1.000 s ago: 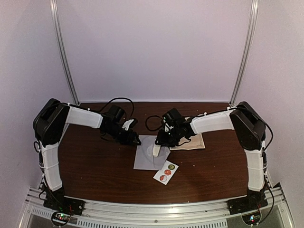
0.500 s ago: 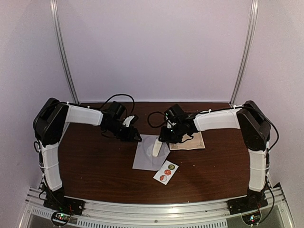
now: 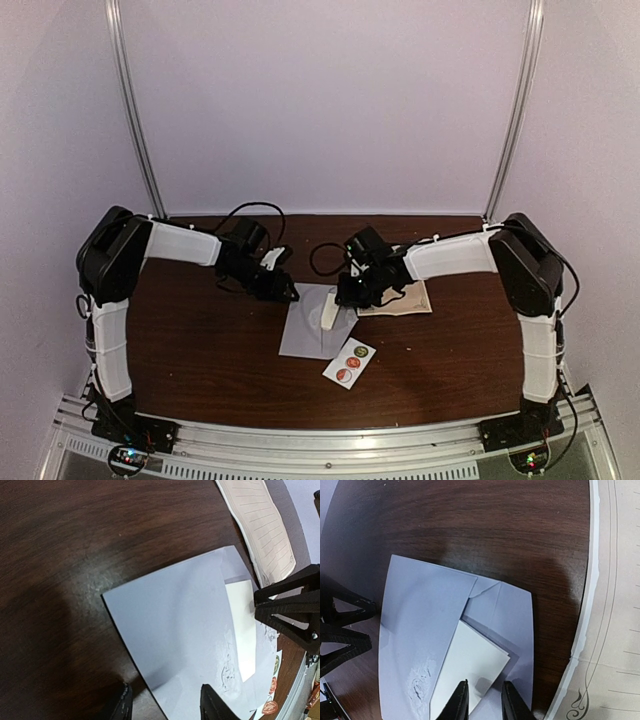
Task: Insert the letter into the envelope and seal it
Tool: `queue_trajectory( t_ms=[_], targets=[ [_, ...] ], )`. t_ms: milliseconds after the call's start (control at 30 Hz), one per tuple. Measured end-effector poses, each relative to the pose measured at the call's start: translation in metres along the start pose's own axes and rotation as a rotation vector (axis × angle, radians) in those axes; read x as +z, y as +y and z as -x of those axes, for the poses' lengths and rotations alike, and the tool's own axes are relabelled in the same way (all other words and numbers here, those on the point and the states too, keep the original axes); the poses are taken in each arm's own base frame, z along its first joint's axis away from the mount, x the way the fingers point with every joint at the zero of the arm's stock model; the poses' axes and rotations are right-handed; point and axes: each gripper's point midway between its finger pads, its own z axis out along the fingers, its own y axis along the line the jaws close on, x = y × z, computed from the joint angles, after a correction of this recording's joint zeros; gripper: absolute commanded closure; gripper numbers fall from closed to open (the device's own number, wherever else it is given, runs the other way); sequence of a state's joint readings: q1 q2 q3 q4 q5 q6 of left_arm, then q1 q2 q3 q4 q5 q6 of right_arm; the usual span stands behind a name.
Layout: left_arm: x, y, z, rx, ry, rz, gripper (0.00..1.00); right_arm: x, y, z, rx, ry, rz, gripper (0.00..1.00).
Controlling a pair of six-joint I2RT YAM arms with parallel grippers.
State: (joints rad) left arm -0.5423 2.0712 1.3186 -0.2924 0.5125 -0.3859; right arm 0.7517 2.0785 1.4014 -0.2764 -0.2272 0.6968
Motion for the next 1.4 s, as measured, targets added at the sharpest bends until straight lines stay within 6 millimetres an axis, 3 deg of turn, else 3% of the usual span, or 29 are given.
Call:
queue_trajectory(
  t_ms=[367, 967, 1233, 1400],
  targets=[
    [0.003, -0.001, 0.002, 0.004, 0.000, -0.010, 0.58, 0.010, 0.000, -0.002, 0.007, 0.005, 0.012, 0.81],
    [0.005, -0.002, 0.003, 0.009, 0.003, -0.028, 0.59, 0.027, 0.025, 0.008, -0.014, 0.001, 0.073, 0.82],
    [0.005, -0.003, 0.003, 0.009, 0.003, -0.029, 0.59, 0.032, 0.035, 0.011, -0.023, 0.004, 0.084, 0.81],
    [0.005, -0.002, 0.003, 0.009, 0.002, -0.026, 0.55, 0.032, 0.034, 0.011, -0.029, 0.000, 0.071, 0.74]
  ],
)
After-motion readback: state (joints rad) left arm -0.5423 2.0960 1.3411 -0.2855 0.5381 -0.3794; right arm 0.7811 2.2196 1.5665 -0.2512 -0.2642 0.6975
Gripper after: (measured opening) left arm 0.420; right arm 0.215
